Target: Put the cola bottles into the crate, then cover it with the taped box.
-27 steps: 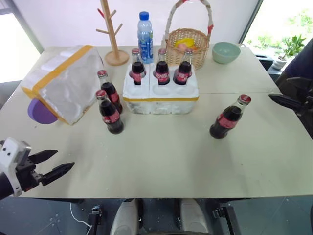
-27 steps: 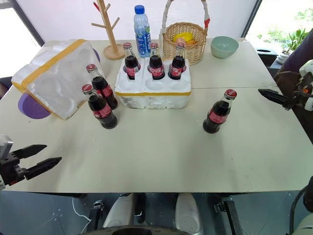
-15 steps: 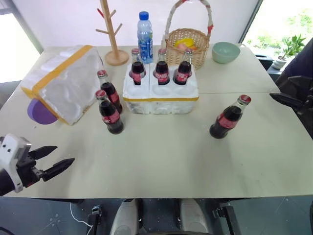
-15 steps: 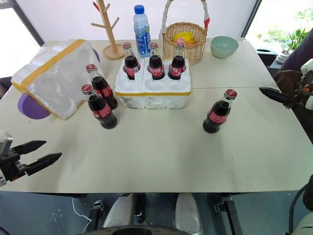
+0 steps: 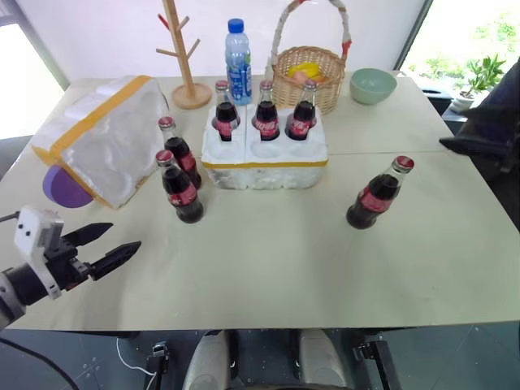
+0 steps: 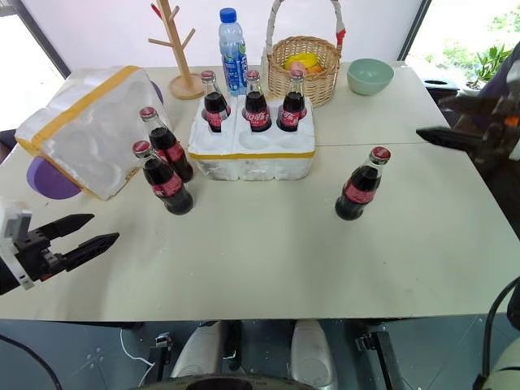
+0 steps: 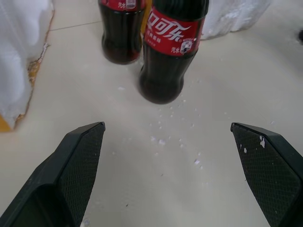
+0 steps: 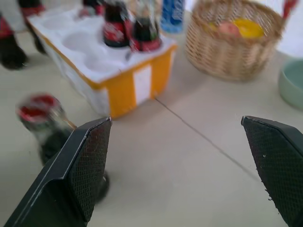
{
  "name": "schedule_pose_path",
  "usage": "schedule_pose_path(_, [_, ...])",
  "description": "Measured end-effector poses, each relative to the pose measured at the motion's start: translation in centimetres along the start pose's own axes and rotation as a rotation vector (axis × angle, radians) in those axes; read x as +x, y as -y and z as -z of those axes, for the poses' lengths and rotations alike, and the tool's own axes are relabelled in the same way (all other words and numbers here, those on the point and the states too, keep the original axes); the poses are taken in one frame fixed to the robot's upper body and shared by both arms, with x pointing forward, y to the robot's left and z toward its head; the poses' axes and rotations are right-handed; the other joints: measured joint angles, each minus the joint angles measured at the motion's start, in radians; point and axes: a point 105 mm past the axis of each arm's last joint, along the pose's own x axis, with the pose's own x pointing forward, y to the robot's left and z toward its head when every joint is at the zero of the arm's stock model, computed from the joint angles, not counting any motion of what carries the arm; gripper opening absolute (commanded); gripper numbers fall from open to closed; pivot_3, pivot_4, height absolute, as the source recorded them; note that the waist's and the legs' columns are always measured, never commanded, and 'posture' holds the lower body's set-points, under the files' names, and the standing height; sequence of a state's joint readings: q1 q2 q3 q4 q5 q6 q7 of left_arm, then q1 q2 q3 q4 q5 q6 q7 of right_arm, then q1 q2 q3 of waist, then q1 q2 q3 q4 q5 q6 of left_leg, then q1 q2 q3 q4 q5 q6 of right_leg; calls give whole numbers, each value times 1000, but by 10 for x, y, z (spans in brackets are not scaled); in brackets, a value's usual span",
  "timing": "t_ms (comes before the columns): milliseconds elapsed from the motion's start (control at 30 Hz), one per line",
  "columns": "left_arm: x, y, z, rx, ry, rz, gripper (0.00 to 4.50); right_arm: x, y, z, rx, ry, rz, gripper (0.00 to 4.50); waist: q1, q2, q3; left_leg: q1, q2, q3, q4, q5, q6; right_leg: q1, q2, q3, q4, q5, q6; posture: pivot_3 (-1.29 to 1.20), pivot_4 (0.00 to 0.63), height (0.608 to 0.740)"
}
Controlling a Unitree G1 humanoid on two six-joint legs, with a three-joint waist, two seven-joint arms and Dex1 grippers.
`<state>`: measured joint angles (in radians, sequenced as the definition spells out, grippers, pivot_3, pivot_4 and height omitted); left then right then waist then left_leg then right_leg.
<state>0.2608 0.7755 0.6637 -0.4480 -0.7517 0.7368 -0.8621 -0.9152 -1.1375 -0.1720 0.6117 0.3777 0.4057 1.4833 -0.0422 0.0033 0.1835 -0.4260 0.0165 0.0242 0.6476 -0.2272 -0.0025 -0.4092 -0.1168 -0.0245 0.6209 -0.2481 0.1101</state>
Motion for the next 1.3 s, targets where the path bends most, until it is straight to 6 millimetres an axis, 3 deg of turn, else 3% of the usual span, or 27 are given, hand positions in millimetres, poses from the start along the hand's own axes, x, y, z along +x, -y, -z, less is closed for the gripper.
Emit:
schedule_pose_path(167, [39, -1, -25, 62, 105, 22, 4454, 26, -39, -54, -89, 8, -279, 4500, 9, 0, 0, 0, 0, 0, 0, 0, 0, 0, 0, 0, 0, 0, 0, 0, 150, 740])
schedule_pose_path(200, [43, -1, -27, 66, 115, 19, 4454, 28, -44, -57, -98, 10, -306, 4500, 9, -1, 0, -1, 0, 0, 0, 0, 0, 0, 0, 0, 0, 0, 0, 0, 150, 740])
schedule_pose_path(433, [77, -1, -28, 103, 133, 37, 4454, 49, -75, -72, -118, 49, -465, 4500, 23, -2, 0, -1, -1, 2, 0, -1, -1, -1, 0, 1, 0, 1, 2, 0, 150, 740])
schedule_pose_path(600, [95, 1, -18, 108, 108, 74, 4454, 52, -102, -77, -154, 65, -560, 4500, 36, -2, 1, -1, -1, 1, 1, 0, -1, -2, 0, 1, 4, 1, 1, 0, 150, 740])
schedule_pose_path(900, [132, 5, -21, 135, 163, 106, 4454, 51, -115, -86, -162, 99, -571, 4500, 30, -3, 1, -1, -1, 2, 3, 0, -1, -1, 0, 1, 5, 2, 3, 0, 150, 740])
schedule_pose_path(967, [136, 7, -18, 139, 158, 111, 4454, 52, -116, -83, -151, 94, -573, 4500, 29, -3, 1, -1, -1, 2, 2, 0, -1, -2, 0, 1, 6, 2, 4, 0, 150, 740])
schedule_pose_path(1100, [135, 5, -17, 140, 163, 100, 2821, 52, -116, -84, -141, 109, -559, 4500, 31, -3, 1, -1, -1, 1, 3, 0, -1, -3, 1, 1, 8, 2, 4, 0, 150, 740])
schedule_pose_path(1300, [108, 10, -12, 113, 78, 165, 2832, 53, -114, -78, -120, 111, -531, 4500, 23, -6, 2, -1, 0, 2, 1, 0, -1, -4, 1, 1, 8, 1, 2, 0, 150, 740])
